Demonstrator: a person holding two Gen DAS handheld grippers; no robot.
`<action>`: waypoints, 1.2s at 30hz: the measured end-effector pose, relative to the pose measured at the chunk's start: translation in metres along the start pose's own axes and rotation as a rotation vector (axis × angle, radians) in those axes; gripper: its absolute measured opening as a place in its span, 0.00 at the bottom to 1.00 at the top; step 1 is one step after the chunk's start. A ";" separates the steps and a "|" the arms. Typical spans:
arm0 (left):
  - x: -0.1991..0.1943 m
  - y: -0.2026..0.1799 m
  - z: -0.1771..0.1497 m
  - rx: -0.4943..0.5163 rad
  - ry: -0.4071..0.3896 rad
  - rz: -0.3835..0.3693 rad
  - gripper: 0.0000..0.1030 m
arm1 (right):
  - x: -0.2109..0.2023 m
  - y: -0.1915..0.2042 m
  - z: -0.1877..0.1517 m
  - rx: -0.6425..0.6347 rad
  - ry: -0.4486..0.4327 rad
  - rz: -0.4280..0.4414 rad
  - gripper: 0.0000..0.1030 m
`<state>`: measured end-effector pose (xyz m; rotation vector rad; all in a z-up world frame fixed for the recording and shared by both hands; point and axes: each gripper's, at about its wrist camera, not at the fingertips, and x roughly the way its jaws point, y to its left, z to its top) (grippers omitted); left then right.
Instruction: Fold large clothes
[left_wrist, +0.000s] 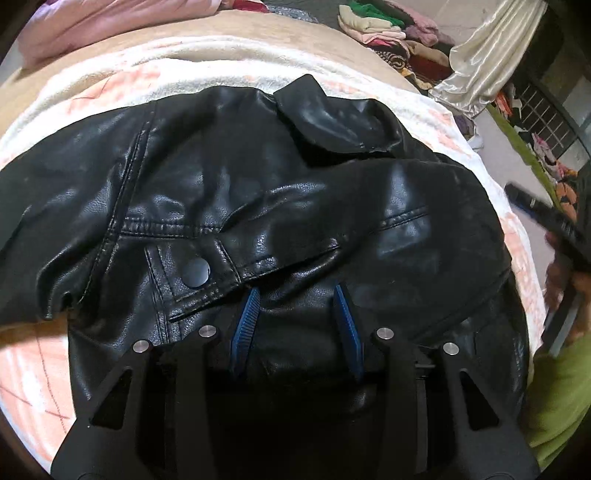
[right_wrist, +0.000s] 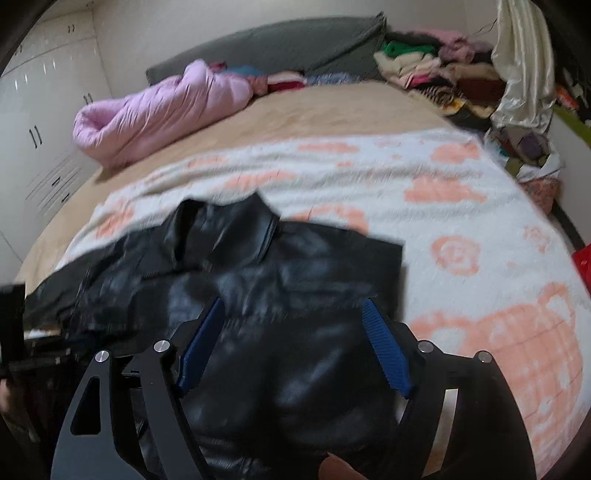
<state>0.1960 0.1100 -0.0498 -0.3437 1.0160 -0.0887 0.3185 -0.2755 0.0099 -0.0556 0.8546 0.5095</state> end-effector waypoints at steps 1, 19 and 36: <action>-0.002 0.000 0.000 0.001 -0.003 -0.001 0.32 | 0.003 0.002 -0.005 -0.011 0.021 -0.001 0.74; -0.039 -0.022 -0.010 0.096 -0.084 -0.019 0.69 | 0.005 0.031 -0.044 -0.024 -0.002 -0.091 0.94; -0.072 0.001 -0.020 0.024 -0.163 0.073 0.91 | -0.018 0.094 -0.052 -0.093 -0.078 -0.030 0.96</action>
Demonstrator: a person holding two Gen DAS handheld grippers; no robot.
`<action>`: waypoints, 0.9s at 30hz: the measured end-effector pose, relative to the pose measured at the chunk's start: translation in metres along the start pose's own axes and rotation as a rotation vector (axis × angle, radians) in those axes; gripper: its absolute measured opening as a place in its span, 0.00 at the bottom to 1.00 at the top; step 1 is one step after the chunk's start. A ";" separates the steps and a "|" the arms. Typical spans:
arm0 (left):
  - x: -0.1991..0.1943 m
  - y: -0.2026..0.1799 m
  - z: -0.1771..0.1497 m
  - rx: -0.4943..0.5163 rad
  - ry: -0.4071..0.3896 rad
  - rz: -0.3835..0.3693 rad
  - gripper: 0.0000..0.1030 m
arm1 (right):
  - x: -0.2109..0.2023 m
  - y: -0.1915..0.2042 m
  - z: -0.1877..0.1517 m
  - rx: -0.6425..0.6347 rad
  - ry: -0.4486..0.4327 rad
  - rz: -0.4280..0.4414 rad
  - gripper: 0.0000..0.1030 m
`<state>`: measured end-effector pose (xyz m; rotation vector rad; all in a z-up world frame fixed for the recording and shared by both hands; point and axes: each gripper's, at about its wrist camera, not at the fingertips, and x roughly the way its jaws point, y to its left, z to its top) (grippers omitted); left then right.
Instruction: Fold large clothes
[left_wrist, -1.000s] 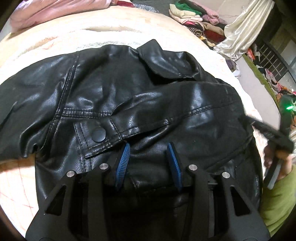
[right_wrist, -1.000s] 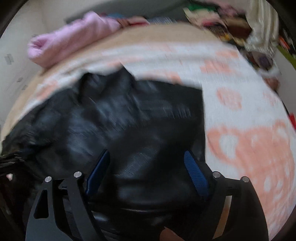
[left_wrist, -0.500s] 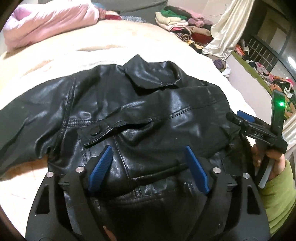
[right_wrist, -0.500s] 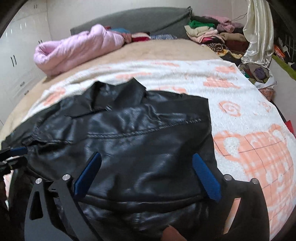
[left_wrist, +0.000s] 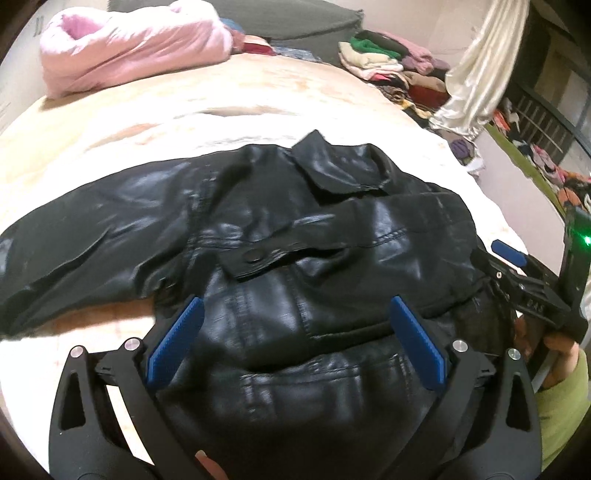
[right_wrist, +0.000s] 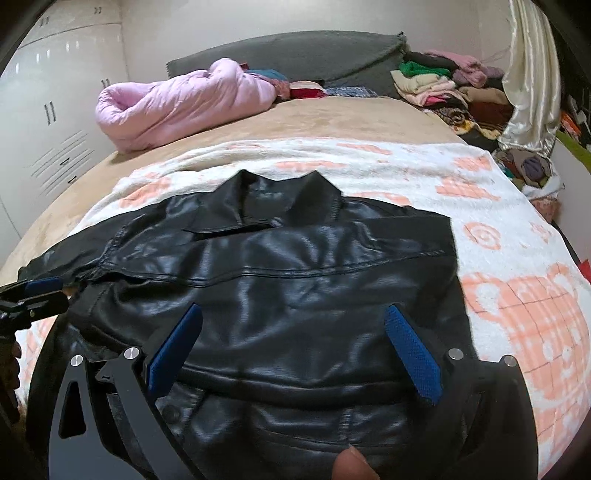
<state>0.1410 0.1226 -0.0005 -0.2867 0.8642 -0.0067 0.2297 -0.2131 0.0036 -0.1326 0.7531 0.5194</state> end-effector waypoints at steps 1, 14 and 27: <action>-0.002 0.004 -0.001 -0.009 -0.003 0.006 0.91 | 0.000 0.005 0.000 -0.007 -0.001 0.000 0.96; -0.042 0.052 -0.004 -0.143 -0.080 0.049 0.91 | -0.001 0.074 0.011 -0.043 -0.012 0.080 0.96; -0.061 0.095 -0.004 -0.246 -0.106 0.103 0.91 | -0.007 0.131 0.028 -0.125 -0.035 0.127 0.96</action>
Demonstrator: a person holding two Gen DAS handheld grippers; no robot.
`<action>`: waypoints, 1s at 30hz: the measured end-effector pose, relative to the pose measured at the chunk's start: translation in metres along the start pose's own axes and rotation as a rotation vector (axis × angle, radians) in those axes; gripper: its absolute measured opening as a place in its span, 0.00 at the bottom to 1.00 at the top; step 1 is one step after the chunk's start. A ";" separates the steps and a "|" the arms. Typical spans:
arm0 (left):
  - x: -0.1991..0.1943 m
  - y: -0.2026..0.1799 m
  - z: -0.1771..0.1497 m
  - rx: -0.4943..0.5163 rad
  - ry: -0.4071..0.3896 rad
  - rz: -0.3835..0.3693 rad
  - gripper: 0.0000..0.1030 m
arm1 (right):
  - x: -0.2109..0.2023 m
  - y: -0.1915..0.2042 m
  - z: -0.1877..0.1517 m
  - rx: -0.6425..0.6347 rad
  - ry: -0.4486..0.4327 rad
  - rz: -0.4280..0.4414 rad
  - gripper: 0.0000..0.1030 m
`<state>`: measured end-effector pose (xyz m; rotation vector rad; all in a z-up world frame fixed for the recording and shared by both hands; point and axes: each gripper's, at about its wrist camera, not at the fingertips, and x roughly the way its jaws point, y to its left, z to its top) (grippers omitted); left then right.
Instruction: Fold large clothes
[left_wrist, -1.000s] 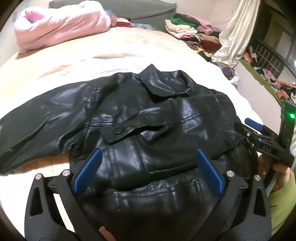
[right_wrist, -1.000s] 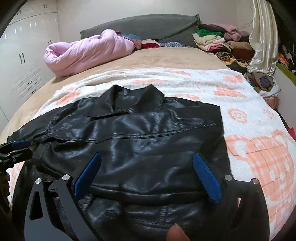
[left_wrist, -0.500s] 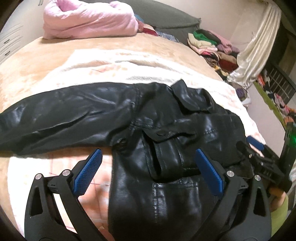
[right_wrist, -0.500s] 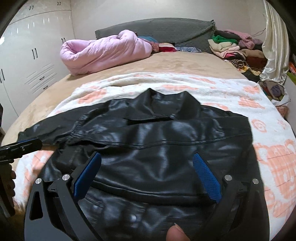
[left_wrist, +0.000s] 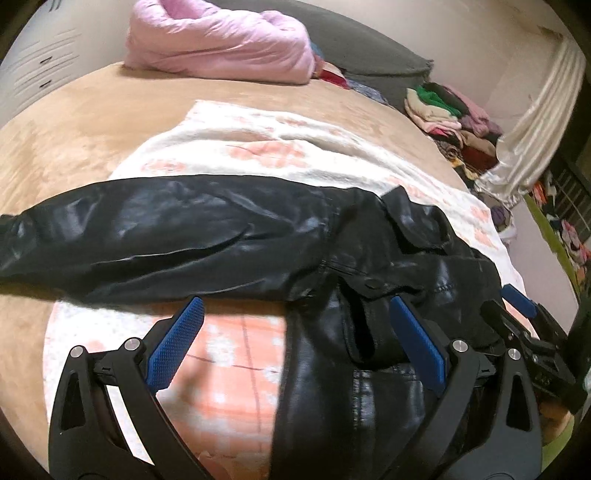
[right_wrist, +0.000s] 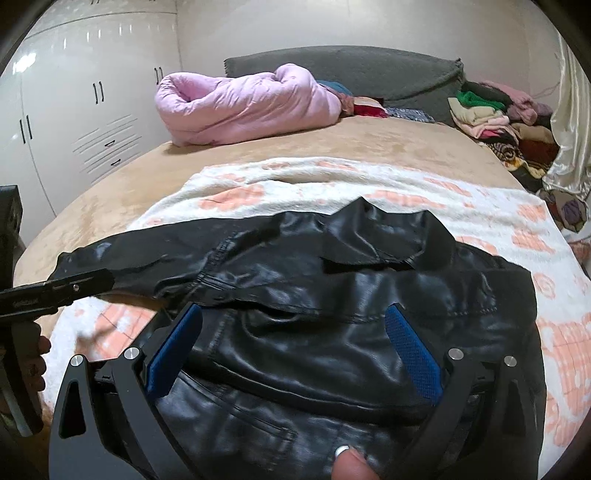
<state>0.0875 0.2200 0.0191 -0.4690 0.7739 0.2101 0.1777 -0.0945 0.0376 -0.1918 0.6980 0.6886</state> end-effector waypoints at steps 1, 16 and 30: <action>-0.001 0.004 0.001 -0.011 -0.003 0.003 0.91 | 0.000 0.005 0.002 -0.008 0.000 0.006 0.96; -0.017 0.074 0.023 -0.146 -0.060 0.173 0.91 | 0.021 0.076 0.036 -0.126 -0.014 0.091 0.96; -0.030 0.137 0.028 -0.339 -0.097 0.243 0.91 | 0.038 0.124 0.039 -0.194 -0.004 0.152 0.96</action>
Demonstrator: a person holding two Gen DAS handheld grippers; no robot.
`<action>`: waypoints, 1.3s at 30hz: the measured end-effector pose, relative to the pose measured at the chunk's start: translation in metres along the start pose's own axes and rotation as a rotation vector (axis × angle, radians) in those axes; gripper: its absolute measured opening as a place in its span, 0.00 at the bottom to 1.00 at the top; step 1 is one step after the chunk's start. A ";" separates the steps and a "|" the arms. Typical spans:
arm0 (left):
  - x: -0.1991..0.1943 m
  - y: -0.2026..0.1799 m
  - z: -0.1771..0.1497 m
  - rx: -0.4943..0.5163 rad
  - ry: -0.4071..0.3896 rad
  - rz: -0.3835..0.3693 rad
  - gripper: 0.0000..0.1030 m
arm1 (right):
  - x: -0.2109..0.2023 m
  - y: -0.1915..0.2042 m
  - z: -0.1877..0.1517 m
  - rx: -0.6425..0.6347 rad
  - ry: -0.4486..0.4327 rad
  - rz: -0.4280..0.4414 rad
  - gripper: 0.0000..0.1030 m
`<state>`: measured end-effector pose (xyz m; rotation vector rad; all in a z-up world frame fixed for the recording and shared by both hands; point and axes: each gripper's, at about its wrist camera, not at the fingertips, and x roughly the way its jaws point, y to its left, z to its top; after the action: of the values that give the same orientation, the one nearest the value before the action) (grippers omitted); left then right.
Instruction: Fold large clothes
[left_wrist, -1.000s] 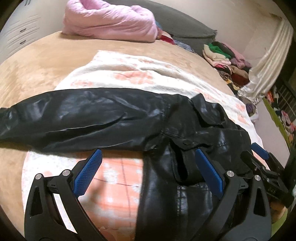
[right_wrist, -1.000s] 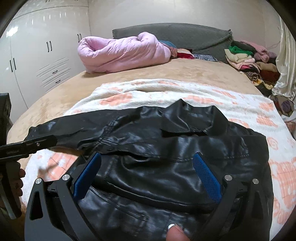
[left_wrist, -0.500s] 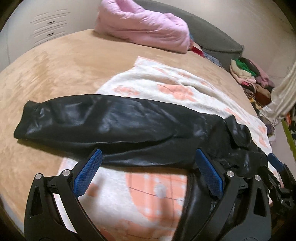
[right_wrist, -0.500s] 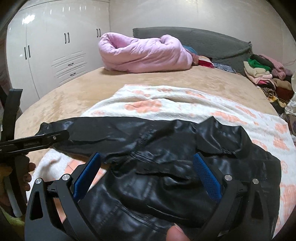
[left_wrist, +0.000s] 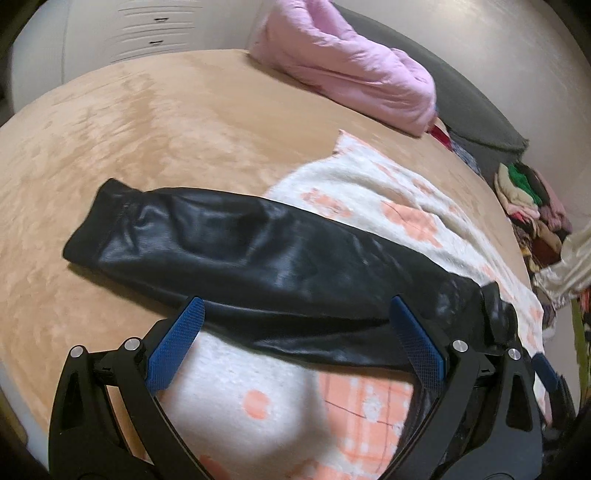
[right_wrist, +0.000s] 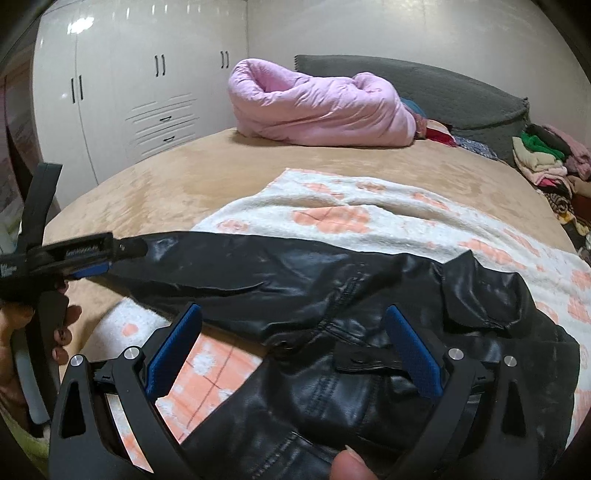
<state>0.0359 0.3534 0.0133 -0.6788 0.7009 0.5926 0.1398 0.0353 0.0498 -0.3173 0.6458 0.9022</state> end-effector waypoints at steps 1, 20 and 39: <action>0.001 0.004 0.001 -0.013 -0.007 0.014 0.91 | 0.001 0.002 0.000 -0.005 0.002 0.005 0.96; 0.048 0.082 0.002 -0.277 0.050 0.124 0.91 | 0.022 0.012 -0.026 0.016 0.063 0.041 0.96; -0.013 0.023 0.031 -0.115 -0.240 0.018 0.04 | -0.006 -0.049 -0.056 0.181 0.037 -0.047 0.96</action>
<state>0.0232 0.3873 0.0323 -0.6945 0.4526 0.7212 0.1550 -0.0260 0.0107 -0.1867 0.7464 0.7883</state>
